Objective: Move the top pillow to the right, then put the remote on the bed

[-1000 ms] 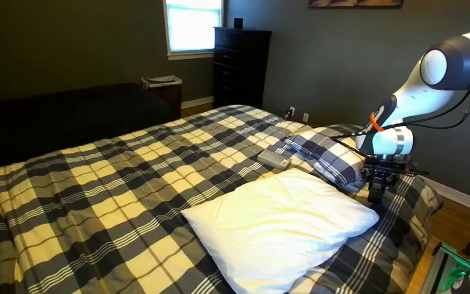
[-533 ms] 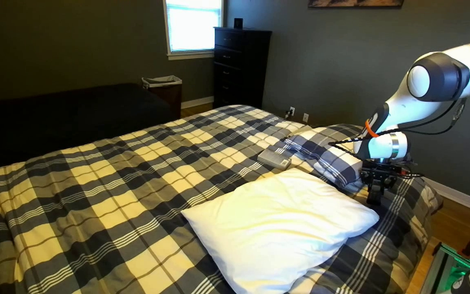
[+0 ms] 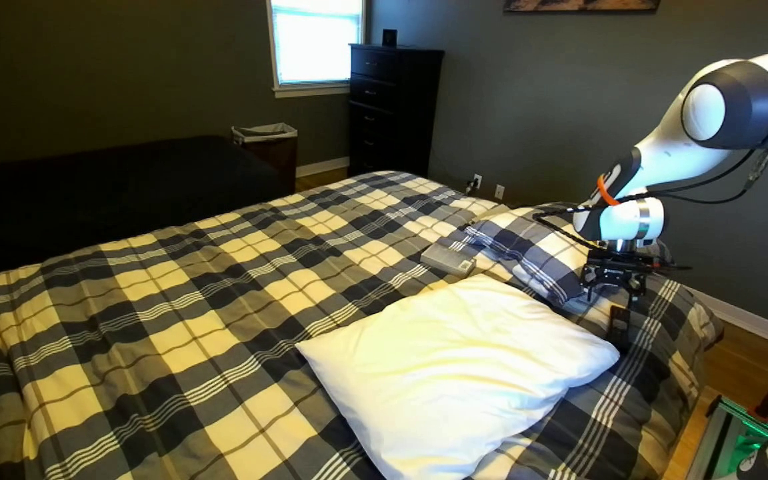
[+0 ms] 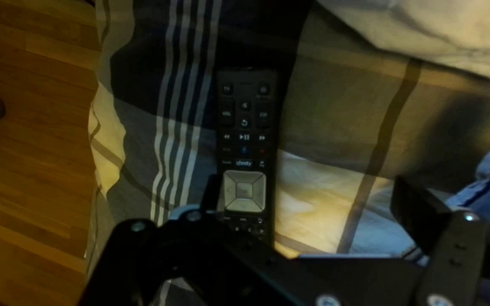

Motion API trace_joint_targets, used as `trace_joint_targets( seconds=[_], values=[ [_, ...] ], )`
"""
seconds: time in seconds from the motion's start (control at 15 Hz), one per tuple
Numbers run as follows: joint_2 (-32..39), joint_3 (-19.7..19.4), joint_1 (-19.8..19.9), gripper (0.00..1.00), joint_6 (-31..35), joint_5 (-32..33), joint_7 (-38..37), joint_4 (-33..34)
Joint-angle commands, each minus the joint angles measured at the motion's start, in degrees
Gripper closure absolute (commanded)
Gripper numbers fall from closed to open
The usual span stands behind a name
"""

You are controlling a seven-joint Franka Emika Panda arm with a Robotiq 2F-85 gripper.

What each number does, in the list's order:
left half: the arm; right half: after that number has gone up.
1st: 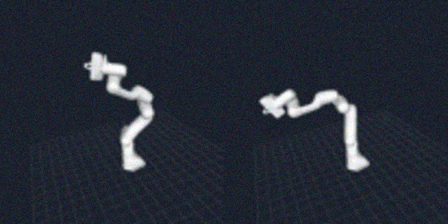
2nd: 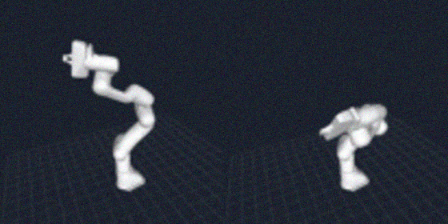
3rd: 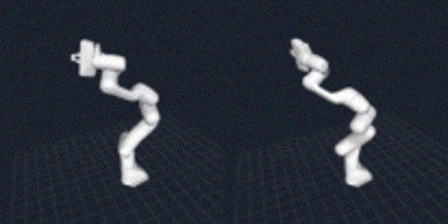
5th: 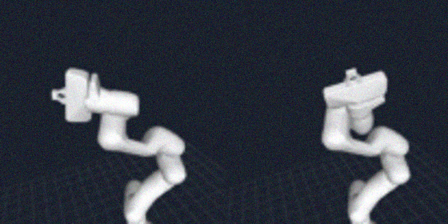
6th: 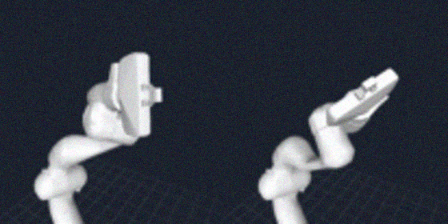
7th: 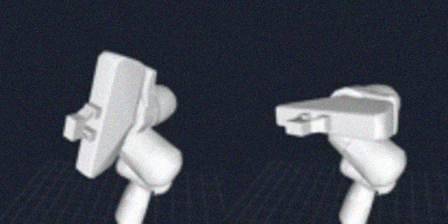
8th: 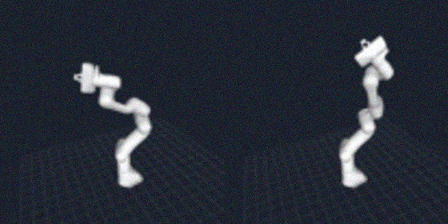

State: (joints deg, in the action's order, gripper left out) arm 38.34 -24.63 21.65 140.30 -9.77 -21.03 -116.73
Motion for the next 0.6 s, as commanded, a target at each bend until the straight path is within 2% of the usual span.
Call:
trace_joint_targets(
  seconds=[0.0,0.13,0.27,0.33,0.4,0.53],
  values=[
    [-11.0,-2.3,-3.8,0.00,-1.5,2.9,-1.1,-8.1],
    [-16.2,-4.4,-6.5,0.00,-2.0,6.1,-3.8,-11.5],
    [-20.4,-9.3,-11.8,0.00,-5.8,14.6,-13.3,-13.1],
    [-21.9,-10.5,-13.0,0.00,-6.3,18.2,-17.3,-14.0],
    [-24.5,-11.5,-14.5,0.00,-9.9,22.1,-20.8,-13.9],
    [-27.7,-11.0,-15.1,0.00,-13.4,27.4,-26.9,-14.1]
  ],
)
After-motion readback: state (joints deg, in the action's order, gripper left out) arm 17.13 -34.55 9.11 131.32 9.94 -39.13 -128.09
